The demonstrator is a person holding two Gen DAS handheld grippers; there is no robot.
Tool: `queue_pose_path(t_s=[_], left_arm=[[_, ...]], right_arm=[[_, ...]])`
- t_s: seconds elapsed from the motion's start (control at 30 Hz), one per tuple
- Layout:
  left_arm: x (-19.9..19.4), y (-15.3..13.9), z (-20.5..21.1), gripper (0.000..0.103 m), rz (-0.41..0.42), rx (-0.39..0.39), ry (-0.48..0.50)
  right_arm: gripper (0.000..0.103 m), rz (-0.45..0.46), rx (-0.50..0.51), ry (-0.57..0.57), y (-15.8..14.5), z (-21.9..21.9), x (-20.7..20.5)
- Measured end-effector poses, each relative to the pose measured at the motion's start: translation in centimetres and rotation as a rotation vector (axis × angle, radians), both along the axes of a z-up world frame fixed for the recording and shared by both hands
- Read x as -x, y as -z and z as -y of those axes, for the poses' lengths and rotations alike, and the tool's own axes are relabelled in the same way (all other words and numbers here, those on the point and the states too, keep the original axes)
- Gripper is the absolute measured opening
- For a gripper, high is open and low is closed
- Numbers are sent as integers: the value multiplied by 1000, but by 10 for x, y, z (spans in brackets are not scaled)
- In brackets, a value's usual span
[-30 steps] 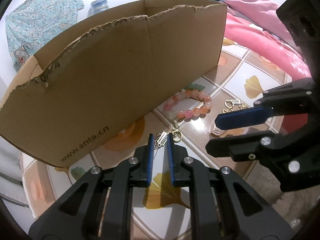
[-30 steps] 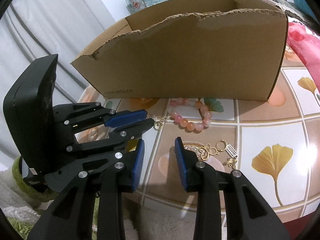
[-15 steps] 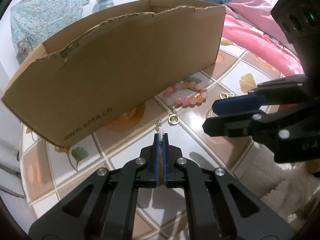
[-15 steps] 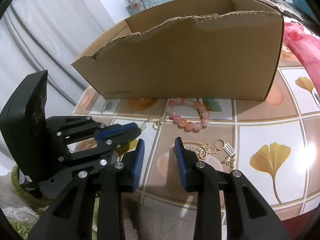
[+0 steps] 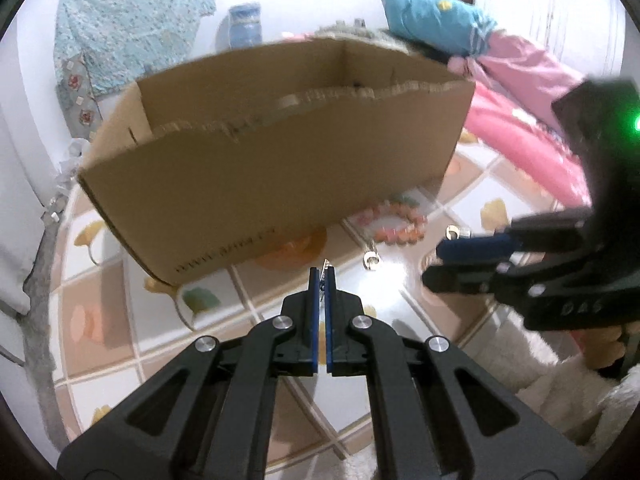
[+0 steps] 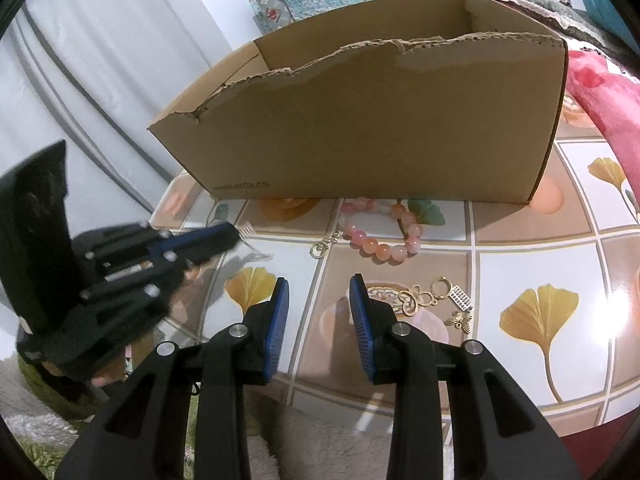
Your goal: Organize jewelry
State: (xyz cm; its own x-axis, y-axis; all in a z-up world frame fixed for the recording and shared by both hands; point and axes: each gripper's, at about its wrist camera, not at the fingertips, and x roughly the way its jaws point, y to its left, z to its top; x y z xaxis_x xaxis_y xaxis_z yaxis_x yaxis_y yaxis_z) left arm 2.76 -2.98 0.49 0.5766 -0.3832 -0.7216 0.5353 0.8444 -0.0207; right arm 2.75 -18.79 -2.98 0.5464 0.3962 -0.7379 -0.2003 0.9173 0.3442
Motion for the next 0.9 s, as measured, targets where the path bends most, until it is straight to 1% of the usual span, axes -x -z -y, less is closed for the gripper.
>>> queue_pose_path(t_s=[0.1,0.13,0.2,0.3,0.33,0.43,0.57,0.9], left_arm=[[0,-12,-5,1,22,34,-9],[-1,-16,-8,1,26,57,-11],[-5,-17,-11,1,11,88,-12],[-12,-4,-8,1,-26,64,-24],[-13,0,-7,1,-36,63,-25],[-14,11,-5,1,-65,67,-22],[-14,17,-1,1,-65,46,-14],[-17,24,-3,1,-79,45,-8]], right_arm=[[31,6,6,-4,-1,-3,-1],[31,10,10,-6,-1,-4,-1],[31,19,22,-9,-2,-7,-2],[31,45,64,-16,-3,-15,-3],[28,54,81,-19,-4,-18,-3],[24,84,164,-21,-4,-28,-6],[22,90,196,-28,-3,-33,-12],[22,87,274,-51,4,-50,-21]])
